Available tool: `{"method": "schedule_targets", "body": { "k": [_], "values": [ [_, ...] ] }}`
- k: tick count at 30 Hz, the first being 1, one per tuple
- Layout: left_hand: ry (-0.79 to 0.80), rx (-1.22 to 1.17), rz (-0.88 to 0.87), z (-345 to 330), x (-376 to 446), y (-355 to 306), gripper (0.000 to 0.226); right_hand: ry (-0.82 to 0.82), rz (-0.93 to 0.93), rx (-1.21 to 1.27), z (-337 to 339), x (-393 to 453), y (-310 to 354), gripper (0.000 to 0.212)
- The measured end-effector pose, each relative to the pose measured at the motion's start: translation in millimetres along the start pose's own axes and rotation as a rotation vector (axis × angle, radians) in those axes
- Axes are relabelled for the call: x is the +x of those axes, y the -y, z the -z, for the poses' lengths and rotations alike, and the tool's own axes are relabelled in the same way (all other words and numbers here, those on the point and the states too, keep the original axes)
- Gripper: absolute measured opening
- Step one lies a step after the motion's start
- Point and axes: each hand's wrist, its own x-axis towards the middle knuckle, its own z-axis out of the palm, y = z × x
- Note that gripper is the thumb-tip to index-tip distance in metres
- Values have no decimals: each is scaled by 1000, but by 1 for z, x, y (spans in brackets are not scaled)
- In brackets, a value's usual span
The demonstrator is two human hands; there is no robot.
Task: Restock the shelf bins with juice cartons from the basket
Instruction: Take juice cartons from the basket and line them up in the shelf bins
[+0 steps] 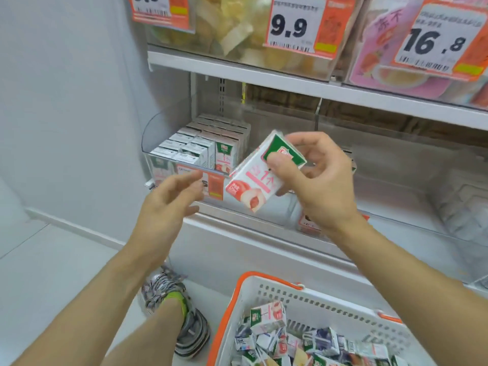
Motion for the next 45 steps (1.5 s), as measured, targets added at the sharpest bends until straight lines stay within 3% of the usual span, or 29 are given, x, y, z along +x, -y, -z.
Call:
{"method": "schedule_targets", "body": {
  "k": [2, 5, 8, 10, 13, 17, 25, 30, 32, 35, 38, 41, 45],
  "values": [
    [-154, 309, -186, -1, 16, 12, 28, -10, 85, -119, -12, 30, -3, 45],
    [-223, 587, -466, -12, 41, 25, 39, -27, 211, -359, -33, 70, -16, 48],
    [-308, 686, -549, -21, 54, 37, 39, 65, 328, -658, -55, 97, -44, 50],
    [-345, 695, -603, -24, 56, 45, 36, 187, 278, -805, -68, 110, -64, 53],
    [-369, 639, -622, -24, 56, 51, 38, 320, 153, -903, -83, 123, -90, 57],
    [-379, 603, -570, -26, 56, 53, 37, 394, 8, -848, -94, 122, -109, 59],
    [-380, 568, -516, -29, 53, 53, 37, 443, 14, -1034, -99, 126, -107, 62],
    [-356, 586, -513, -26, 51, 49, 36, 592, -36, -1065, -94, 127, -87, 69],
    [-351, 602, -513, -25, 50, 46, 36, 492, -21, -1010, -82, 118, -72, 53],
    [-326, 637, -490, -28, 42, 38, 37, 227, 122, -832, -52, 83, -43, 13],
    [-349, 609, -526, -35, 30, 27, 25, 178, 168, -662, -12, 24, -19, 7],
    [-214, 543, -552, -58, 14, 18, 3, 240, 82, -590, 36, -43, -16, 10],
    [293, 643, -347, -126, -39, 38, 5, 222, -248, -582, 104, -125, -45, 16]
  ]
}}
